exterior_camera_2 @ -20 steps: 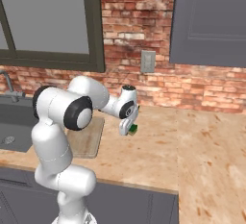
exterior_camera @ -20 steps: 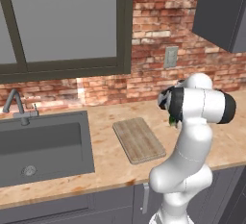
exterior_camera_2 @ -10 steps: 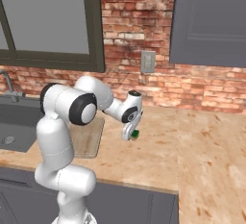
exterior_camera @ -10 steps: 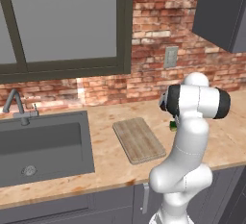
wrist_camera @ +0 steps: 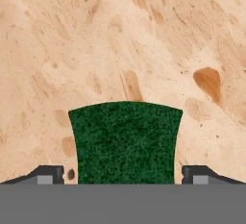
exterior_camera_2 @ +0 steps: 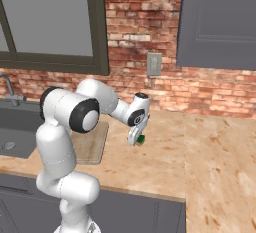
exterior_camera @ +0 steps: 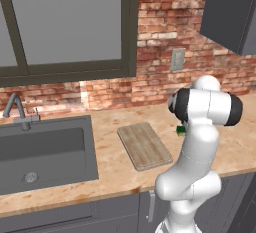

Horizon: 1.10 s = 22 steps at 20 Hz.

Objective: Pick up the sponge from the counter and clean the cutting board by briefly scrubbing or pressing down on the cutting board. Once finished, release the sponge.

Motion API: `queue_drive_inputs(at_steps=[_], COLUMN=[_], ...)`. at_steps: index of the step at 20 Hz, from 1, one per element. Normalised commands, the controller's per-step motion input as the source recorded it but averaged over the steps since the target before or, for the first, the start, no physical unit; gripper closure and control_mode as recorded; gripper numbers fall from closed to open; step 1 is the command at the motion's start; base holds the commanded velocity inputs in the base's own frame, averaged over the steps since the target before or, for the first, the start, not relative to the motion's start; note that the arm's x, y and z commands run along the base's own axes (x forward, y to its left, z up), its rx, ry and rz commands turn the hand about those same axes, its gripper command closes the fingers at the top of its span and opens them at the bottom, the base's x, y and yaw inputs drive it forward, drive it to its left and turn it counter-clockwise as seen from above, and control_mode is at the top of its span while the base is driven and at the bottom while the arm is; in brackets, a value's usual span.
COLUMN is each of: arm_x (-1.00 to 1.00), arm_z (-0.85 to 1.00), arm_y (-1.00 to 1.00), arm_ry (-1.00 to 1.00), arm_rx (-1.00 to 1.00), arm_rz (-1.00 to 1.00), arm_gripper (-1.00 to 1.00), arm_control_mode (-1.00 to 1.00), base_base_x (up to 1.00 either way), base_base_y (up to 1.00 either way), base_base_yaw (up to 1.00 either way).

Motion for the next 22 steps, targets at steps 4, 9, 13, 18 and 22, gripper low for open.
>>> queue_drive_inputs(at_steps=[4, 9, 13, 18, 22], arm_x=[-0.19, -0.14, -0.33, -0.52, -0.58], arm_z=[0.58, 0.69, 0.73, 0.77, 0.74], arm_y=[0.00, 0.00, 0.02, 0.23, 0.39], arm_ry=[-0.11, -0.18, -0.21, -0.26, -0.24], arm_rx=[0.00, -0.01, 0.00, -0.01, -0.03], arm_rz=[0.00, 0.00, 0.00, 0.00, 0.00], arm_gripper=[-1.00, -1.00, -1.00, -1.00, -1.00], arm_control_mode=[-1.00, -1.00, -1.00, -1.00, -1.00], base_base_x=[0.00, 0.00, 0.00, 0.00, 0.00], base_base_y=[0.00, 0.00, 0.00, 0.00, 0.00], base_base_yaw=[0.00, 0.00, 0.00, 0.00, 0.00])
